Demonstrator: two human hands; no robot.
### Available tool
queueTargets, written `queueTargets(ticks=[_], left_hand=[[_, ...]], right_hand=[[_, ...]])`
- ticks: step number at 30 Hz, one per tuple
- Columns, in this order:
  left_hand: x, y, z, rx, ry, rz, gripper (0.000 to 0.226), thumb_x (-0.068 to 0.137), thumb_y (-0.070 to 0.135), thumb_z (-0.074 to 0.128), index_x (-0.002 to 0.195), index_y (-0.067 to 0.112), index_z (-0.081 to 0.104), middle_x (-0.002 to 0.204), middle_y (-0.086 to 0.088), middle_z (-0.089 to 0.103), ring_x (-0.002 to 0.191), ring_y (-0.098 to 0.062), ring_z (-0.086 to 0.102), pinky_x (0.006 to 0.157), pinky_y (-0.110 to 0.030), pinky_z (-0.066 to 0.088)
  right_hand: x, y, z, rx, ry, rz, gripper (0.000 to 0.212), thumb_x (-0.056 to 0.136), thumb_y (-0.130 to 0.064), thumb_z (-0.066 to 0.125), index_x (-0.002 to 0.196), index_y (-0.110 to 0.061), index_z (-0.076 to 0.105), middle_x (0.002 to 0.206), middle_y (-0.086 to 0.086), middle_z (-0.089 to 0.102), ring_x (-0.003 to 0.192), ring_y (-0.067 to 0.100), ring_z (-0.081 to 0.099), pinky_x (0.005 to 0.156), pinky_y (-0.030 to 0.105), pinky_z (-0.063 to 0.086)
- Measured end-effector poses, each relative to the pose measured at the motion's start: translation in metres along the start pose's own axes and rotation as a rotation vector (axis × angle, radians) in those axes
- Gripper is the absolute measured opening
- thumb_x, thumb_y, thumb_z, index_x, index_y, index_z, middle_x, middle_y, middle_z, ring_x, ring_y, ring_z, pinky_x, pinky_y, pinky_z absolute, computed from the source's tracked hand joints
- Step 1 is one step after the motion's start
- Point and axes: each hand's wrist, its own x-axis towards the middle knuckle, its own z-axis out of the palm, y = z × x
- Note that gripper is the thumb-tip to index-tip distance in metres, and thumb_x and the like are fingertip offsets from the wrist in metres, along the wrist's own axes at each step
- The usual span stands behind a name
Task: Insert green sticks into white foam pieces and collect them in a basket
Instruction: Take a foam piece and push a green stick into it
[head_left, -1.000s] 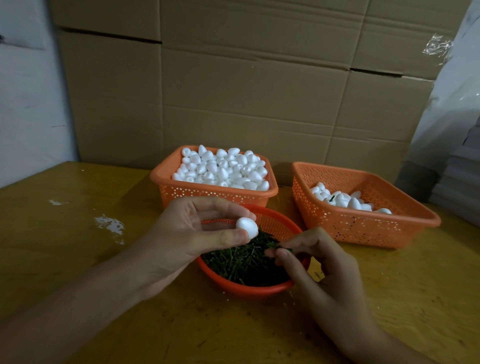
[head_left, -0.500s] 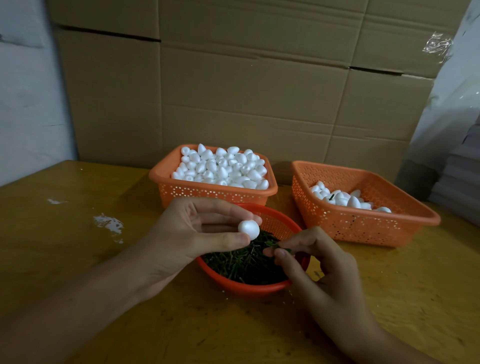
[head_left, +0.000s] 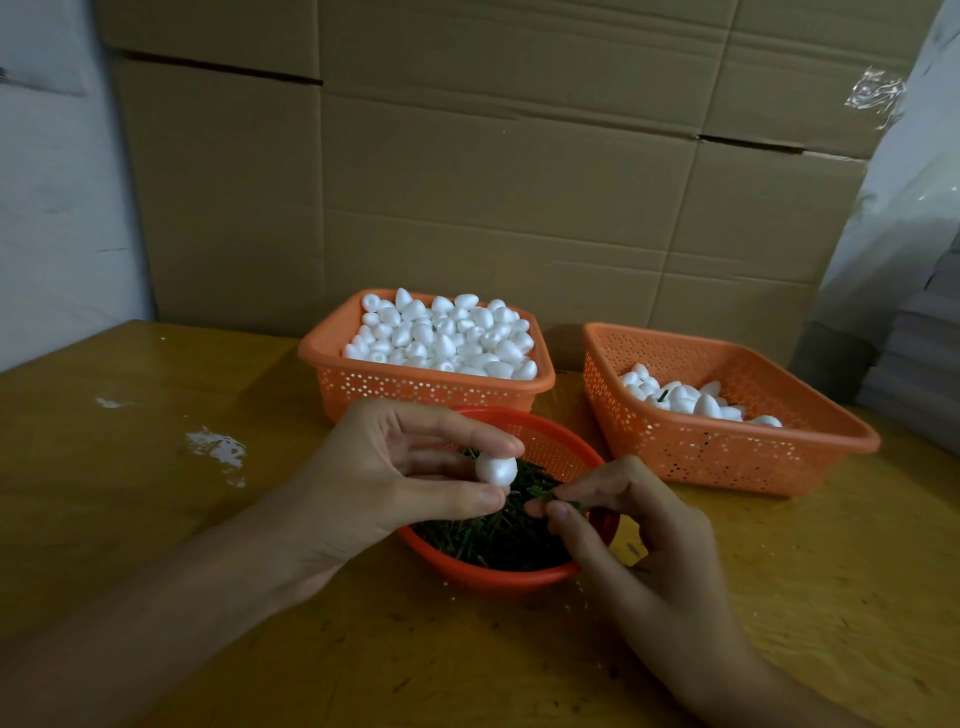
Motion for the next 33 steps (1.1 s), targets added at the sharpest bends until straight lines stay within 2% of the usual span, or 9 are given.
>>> queueTargets(ticks=[25, 33], left_hand=[[-0.0009, 0.0009, -0.0002, 0.032, 0.004, -0.014, 0.031, 0.066, 0.017, 0.091, 0.096, 0.024, 0.085, 0.106, -0.004, 0.081, 0.103, -0.017, 0.077, 0.083, -0.018, 0.058], [-0.0005, 0.0007, 0.001, 0.046, 0.046, -0.033, 0.031, 0.066, 0.021, 0.095, 0.096, 0.022, 0.085, 0.105, -0.003, 0.079, 0.087, -0.019, 0.076, 0.074, -0.024, 0.06]], right_hand=[[-0.0005, -0.0006, 0.0003, -0.009, -0.017, -0.003, 0.005, 0.099, -0.025, 0.069, 0.102, -0.021, 0.069, 0.099, -0.019, 0.076, 0.088, 0.005, 0.075, 0.071, 0.014, 0.052], [-0.0013, -0.0002, 0.001, -0.002, 0.006, 0.029, 0.009, 0.096, -0.025, 0.075, 0.103, -0.025, 0.069, 0.099, -0.021, 0.078, 0.09, 0.002, 0.076, 0.074, 0.013, 0.053]])
